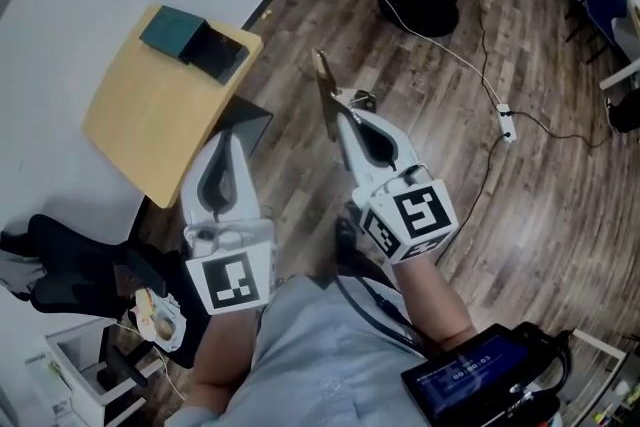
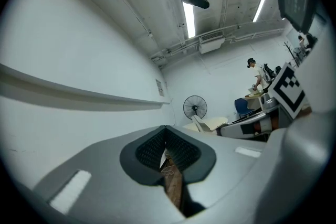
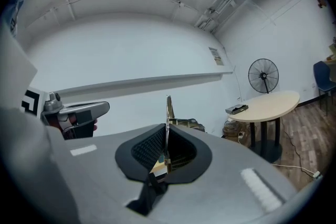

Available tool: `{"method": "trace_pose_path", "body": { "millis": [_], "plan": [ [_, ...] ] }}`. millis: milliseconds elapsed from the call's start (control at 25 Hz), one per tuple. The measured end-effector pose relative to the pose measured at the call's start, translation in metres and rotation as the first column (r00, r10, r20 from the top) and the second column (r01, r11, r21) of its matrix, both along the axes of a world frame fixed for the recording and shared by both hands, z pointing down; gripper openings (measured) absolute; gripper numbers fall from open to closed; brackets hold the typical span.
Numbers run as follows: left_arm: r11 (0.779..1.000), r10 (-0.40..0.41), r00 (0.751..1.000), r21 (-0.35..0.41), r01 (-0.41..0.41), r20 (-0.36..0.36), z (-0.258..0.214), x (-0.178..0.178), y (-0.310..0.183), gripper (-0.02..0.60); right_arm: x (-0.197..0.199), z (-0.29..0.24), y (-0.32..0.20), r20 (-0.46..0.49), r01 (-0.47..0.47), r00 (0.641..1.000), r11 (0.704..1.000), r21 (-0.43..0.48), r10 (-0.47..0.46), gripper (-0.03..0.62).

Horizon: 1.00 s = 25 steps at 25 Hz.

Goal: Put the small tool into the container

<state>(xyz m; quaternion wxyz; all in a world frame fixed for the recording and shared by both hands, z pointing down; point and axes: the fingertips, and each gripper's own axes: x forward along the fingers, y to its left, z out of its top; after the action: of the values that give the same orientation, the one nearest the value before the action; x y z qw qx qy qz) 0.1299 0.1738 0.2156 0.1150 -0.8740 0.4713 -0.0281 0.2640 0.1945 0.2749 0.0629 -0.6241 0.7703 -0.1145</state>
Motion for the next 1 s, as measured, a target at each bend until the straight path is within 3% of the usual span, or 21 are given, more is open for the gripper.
{"method": "trace_pose_path", "body": {
  "millis": [280,600,1000],
  "plan": [
    [0.992,-0.112,0.994,0.053,0.112,-0.003,-0.020,-0.025,-0.034,0.011,-0.019,-0.016,-0.051,-0.007,0.107,0.994,0.993,0.043,-0.106,0.005],
    [0.980,-0.190,0.980,0.052,0.193,-0.063,-0.016,-0.064,-0.082,0.011,-0.060,-0.014,-0.108,-0.051,0.207,0.977,0.978,0.027,-0.205,0.005],
    [0.967,-0.252,0.960,0.015,0.255,-0.124,0.004,-0.124,-0.203,0.011,-0.117,0.012,-0.235,-0.083,0.299,0.949,0.952,-0.064,-0.304,0.005]
  ]
}}
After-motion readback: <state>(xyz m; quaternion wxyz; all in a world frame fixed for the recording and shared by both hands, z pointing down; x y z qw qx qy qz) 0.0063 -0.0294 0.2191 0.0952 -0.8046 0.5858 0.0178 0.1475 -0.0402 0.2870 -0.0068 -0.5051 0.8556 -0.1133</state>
